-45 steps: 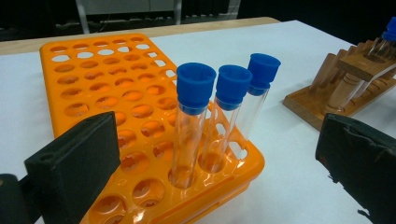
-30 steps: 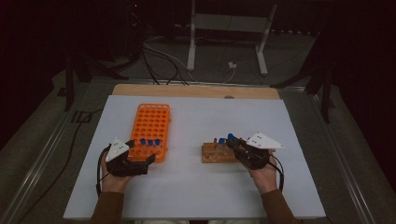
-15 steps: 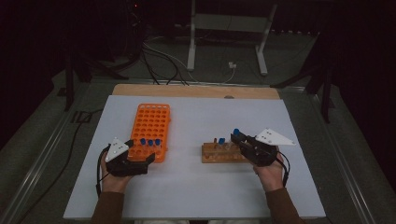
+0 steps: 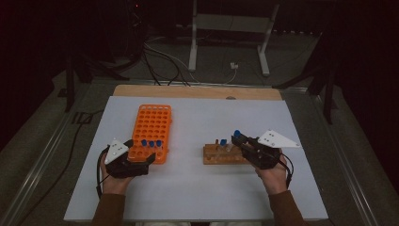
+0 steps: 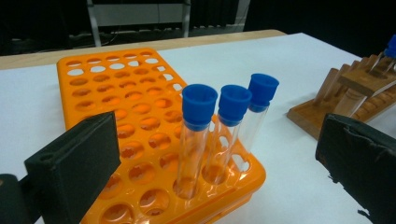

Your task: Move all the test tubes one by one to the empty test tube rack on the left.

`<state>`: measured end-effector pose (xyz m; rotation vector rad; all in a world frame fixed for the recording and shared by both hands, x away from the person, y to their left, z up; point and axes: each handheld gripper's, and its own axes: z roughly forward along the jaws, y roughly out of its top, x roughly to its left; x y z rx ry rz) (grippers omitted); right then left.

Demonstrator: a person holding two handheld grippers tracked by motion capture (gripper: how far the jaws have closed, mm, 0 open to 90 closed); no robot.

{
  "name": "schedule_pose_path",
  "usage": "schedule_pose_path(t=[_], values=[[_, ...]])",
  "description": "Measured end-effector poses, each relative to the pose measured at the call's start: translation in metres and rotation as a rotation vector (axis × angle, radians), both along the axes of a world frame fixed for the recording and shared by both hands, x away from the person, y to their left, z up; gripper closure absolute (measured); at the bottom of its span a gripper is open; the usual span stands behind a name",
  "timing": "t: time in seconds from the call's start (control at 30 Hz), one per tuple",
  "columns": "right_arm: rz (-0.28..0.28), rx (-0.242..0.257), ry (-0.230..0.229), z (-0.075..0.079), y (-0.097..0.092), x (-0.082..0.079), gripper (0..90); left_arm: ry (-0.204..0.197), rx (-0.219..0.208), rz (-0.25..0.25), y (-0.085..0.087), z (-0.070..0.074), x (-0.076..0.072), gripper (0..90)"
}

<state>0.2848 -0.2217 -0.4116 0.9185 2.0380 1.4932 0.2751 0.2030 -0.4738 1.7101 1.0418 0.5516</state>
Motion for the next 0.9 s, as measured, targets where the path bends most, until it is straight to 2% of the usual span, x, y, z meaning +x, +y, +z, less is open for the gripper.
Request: schedule_pose_path(t=[0.53,0.9], values=[[0.084,-0.02,0.001,-0.001,0.027,-0.009,77.2,-0.043,-0.014,-0.003,-0.008,0.013,-0.005,0.7],[0.132,-0.012,0.019,-0.004,0.046,-0.009,77.1,-0.084,-0.011,-0.039,-0.024,0.026,-0.011,0.7]])
